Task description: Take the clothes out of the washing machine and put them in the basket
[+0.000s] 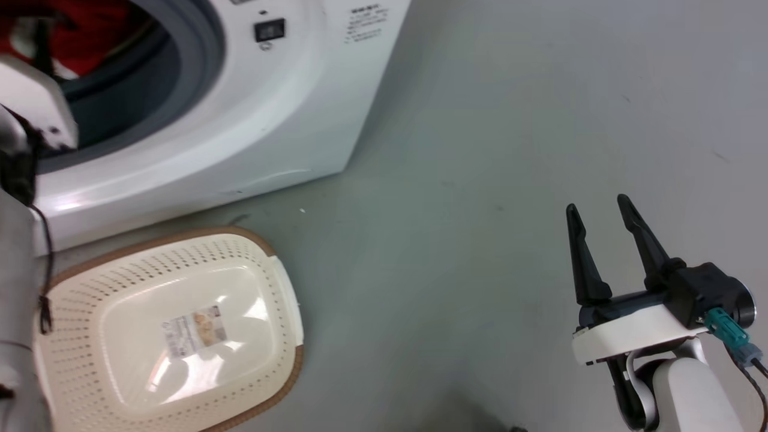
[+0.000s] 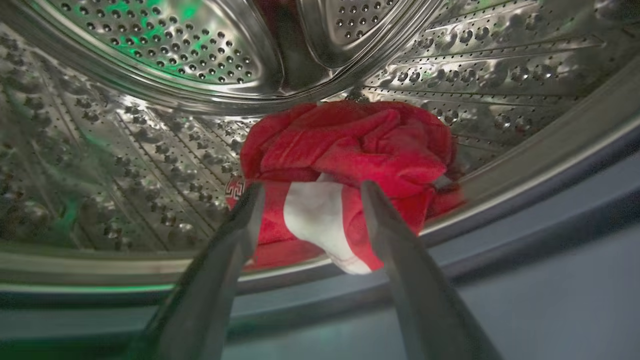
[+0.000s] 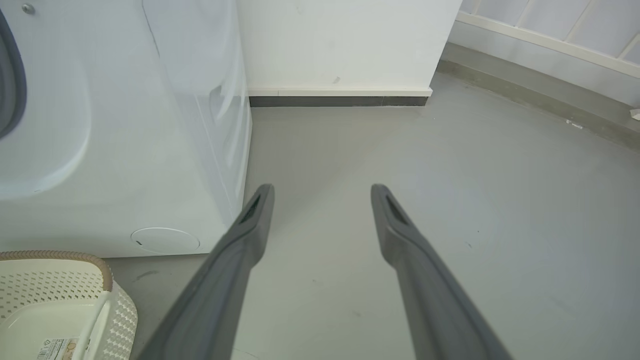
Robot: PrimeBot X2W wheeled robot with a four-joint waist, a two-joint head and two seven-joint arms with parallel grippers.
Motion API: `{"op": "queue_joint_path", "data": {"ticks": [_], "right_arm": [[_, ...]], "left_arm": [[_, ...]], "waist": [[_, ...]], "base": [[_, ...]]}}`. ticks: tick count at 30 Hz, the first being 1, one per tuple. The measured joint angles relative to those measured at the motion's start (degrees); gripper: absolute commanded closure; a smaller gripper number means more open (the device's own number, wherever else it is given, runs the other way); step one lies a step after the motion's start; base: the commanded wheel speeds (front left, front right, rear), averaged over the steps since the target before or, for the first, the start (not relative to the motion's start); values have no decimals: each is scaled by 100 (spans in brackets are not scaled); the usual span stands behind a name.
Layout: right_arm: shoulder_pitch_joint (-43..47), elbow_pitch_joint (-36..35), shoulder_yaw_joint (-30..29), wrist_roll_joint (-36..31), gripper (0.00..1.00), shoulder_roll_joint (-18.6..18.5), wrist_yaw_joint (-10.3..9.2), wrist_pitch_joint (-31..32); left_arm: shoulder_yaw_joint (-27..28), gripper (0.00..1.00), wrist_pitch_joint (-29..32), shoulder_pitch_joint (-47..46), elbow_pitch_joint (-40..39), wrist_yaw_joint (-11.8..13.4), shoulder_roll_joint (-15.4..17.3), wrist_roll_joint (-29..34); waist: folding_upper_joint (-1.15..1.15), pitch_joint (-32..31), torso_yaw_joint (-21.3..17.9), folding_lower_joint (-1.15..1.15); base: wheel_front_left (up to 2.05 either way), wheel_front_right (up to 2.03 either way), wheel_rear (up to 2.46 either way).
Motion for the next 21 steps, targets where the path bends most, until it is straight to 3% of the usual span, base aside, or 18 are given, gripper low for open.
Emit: {"op": "queue_joint_path", "data": {"ticks": [10, 21], "right_arm": [[-243, 233, 363, 327, 0, 1, 1, -149], [-285, 257, 571, 512, 0, 2, 0, -188]], "left_arm": [[-108, 0, 1233, -1359, 358, -85, 684, 4], [-316, 0, 3243, -2044, 587, -134, 1107, -63]], "waist": [[0, 703, -566, 0], [0, 1136, -934, 0]], "base": [[0, 0, 0], [0, 0, 0]]}}
